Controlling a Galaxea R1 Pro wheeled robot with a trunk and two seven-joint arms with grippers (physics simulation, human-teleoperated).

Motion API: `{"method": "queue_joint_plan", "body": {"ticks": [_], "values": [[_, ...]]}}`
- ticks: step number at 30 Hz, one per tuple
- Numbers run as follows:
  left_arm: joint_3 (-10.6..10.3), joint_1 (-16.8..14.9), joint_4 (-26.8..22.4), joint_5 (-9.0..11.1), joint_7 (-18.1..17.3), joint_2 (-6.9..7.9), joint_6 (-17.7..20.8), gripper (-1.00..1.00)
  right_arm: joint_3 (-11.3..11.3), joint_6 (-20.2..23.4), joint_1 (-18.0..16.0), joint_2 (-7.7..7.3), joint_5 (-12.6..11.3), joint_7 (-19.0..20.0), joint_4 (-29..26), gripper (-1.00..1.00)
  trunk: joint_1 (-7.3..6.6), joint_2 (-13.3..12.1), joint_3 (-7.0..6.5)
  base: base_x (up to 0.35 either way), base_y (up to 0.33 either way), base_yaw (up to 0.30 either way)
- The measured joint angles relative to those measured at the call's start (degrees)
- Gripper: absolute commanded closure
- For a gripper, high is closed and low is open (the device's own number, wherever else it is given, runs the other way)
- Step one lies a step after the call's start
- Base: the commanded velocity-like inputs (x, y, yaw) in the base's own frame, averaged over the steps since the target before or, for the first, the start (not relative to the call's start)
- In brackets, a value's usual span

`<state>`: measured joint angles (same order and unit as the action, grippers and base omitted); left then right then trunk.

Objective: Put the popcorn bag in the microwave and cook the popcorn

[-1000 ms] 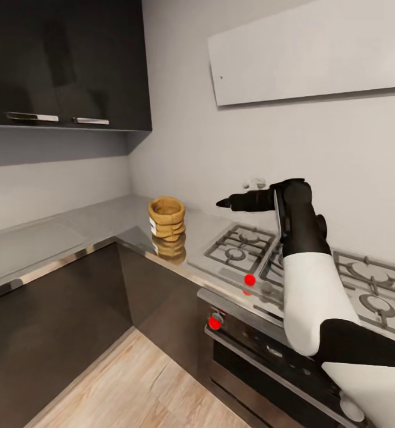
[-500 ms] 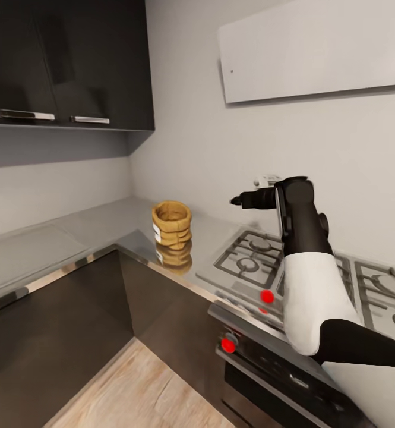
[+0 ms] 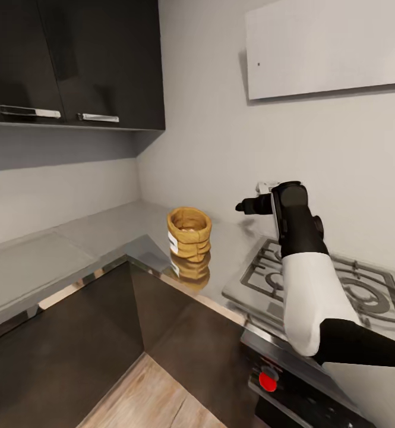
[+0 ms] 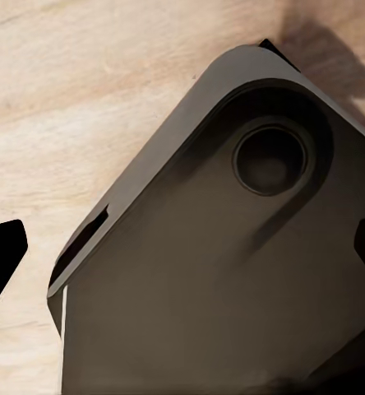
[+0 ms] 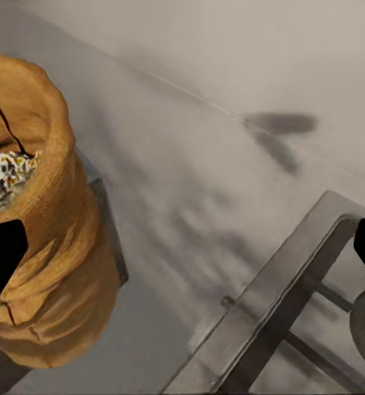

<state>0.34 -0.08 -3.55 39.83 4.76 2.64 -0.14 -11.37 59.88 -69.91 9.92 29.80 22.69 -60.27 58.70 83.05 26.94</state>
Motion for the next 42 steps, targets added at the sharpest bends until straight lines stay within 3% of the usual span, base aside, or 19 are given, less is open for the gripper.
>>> {"method": "queue_joint_plan", "body": {"ticks": [11,14,19,22,34,42], "values": [[-0.1,0.0,0.0,-0.1,0.0,-0.09,0.2,-1.0,0.0,0.0,0.0,0.0,0.1,-0.2,0.3,-1.0,0.0,0.0,0.0,0.259,0.264,0.0],[-0.1,0.0,0.0,-0.1,0.0,-0.09,0.2,-1.0,-0.1,-1.0,-0.1,0.0,-0.3,-2.1,1.2,-1.0,0.0,0.0,0.0,0.259,0.264,0.0],[-0.1,0.0,0.0,-0.1,0.0,-0.09,0.2,-1.0,-0.4,-14.5,-0.1,-0.01,-0.9,-7.3,10.9,-1.0,0.0,0.0,0.0,0.259,0.264,0.0],[-0.1,0.0,0.0,-0.1,0.0,-0.09,0.1,-1.0,-0.4,-16.7,-0.1,-0.01,-0.9,-7.7,12.3,-1.0,0.0,0.0,0.0,0.259,0.262,0.0],[-0.1,0.0,0.0,-0.1,0.0,-0.09,-0.2,-1.0,-0.6,-17.0,0.4,0.0,-0.4,-7.4,17.1,-1.0,0.03,0.0,0.0,0.041,0.038,0.0],[-0.1,0.0,0.0,-0.1,0.0,-0.09,-0.2,-1.0,-0.1,-17.0,0.5,0.0,0.0,-3.3,18.2,-1.0,0.03,0.0,0.0,0.0,0.0,0.0]]}}
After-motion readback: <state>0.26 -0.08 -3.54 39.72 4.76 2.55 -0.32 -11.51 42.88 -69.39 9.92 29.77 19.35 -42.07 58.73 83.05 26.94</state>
